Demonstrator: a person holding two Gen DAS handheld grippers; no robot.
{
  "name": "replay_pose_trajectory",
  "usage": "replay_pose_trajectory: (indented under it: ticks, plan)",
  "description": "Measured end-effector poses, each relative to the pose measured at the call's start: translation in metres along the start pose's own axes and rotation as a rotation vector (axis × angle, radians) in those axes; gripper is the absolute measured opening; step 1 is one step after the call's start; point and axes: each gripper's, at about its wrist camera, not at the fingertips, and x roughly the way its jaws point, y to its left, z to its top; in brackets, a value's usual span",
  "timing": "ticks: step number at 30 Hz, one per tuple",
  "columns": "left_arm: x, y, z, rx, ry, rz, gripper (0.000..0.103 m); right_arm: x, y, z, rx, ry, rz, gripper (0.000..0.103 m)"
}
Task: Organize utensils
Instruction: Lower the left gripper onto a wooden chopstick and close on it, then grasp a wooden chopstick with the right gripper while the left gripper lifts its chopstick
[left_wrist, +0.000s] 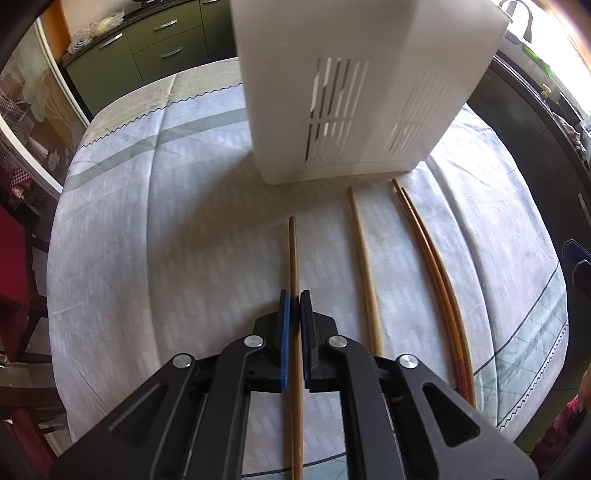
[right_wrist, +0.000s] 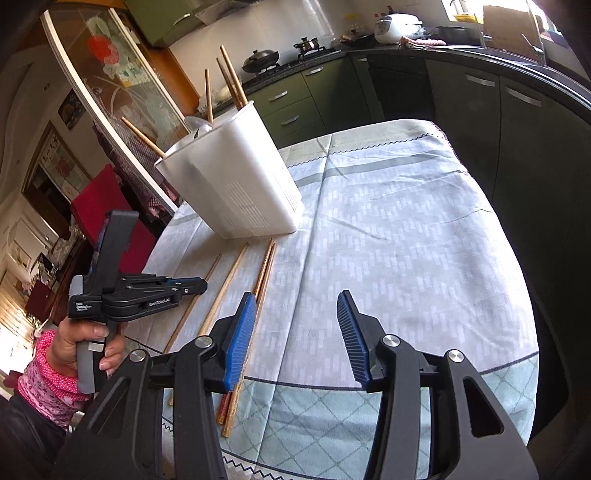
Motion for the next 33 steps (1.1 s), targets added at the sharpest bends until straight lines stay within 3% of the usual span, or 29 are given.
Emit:
replay_pose_trajectory:
  ticks: [9,15,28,30,33]
  plan:
    - [-0.007,0.03,-0.01,-0.054,-0.026,-0.003,0.005,0.084,0.031,0.026,-0.111,0.155,-0.101,0.046]
    - [-0.007,0.036,-0.015,-0.046,-0.04,-0.014,0.005,0.121,0.039,0.029,-0.144,0.212,-0.171,0.044]
    - [-0.006,0.037,-0.013,-0.044,-0.053,-0.032,0.006,0.136,0.055,0.027,-0.205,0.228,-0.249,0.043]
    - [-0.007,0.038,-0.013,-0.046,-0.054,-0.034,0.006,0.134,0.054,0.029,-0.199,0.23,-0.276,0.039]
    - [-0.007,0.038,-0.013,-0.045,-0.054,-0.035,0.006,0.135,0.055,0.03,-0.188,0.242,-0.238,0.037]
